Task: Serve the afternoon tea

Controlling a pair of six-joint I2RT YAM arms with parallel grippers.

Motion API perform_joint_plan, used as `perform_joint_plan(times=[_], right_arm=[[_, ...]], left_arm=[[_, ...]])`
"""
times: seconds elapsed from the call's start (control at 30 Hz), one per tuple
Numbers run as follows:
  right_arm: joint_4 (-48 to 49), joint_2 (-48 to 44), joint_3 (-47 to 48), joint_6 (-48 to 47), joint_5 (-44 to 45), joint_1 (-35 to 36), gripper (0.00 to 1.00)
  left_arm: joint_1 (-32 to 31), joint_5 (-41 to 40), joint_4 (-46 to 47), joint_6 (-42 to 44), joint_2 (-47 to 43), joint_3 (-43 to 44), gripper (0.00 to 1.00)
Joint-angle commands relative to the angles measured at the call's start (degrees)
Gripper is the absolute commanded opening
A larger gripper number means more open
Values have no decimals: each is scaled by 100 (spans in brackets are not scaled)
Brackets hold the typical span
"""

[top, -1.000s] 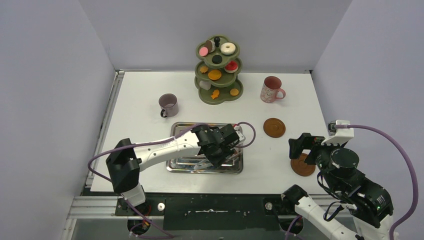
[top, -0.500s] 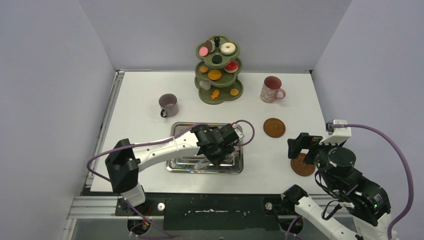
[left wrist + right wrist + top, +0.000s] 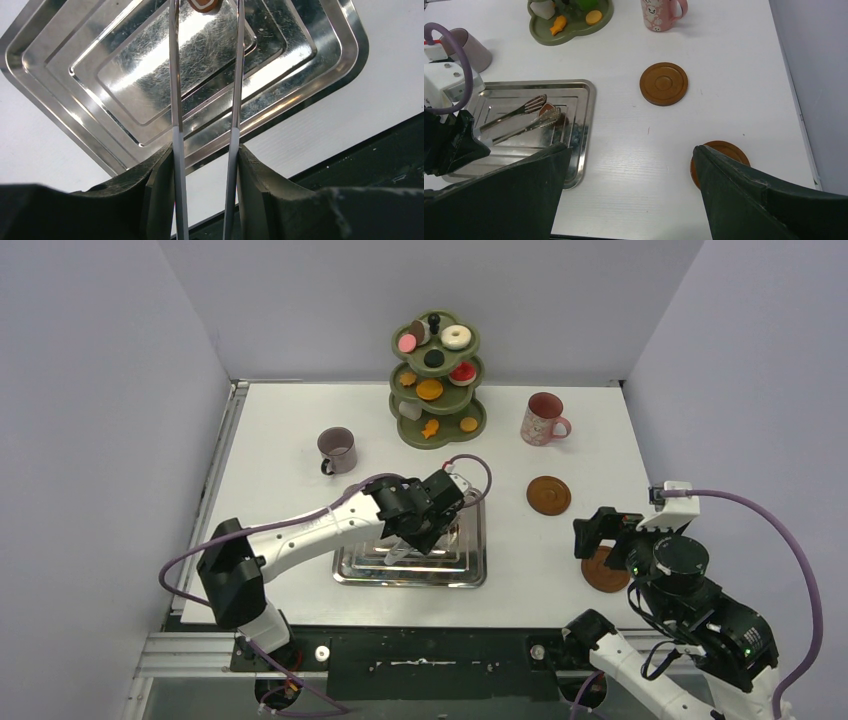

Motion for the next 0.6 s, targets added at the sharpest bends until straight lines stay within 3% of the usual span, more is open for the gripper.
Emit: perform_joint_plan(times=[0.0, 0.3, 0.57], right_arm=[[354, -124, -1, 9, -61, -27, 100], [317, -137, 58, 86, -167, -24, 100], [356, -172, -11, 105, -219, -29, 100]], left_arm=[[116, -332, 222, -107, -343, 312, 31], [862, -501, 963, -56, -368, 349, 31], [1329, -666, 1490, 106, 250, 960, 30]])
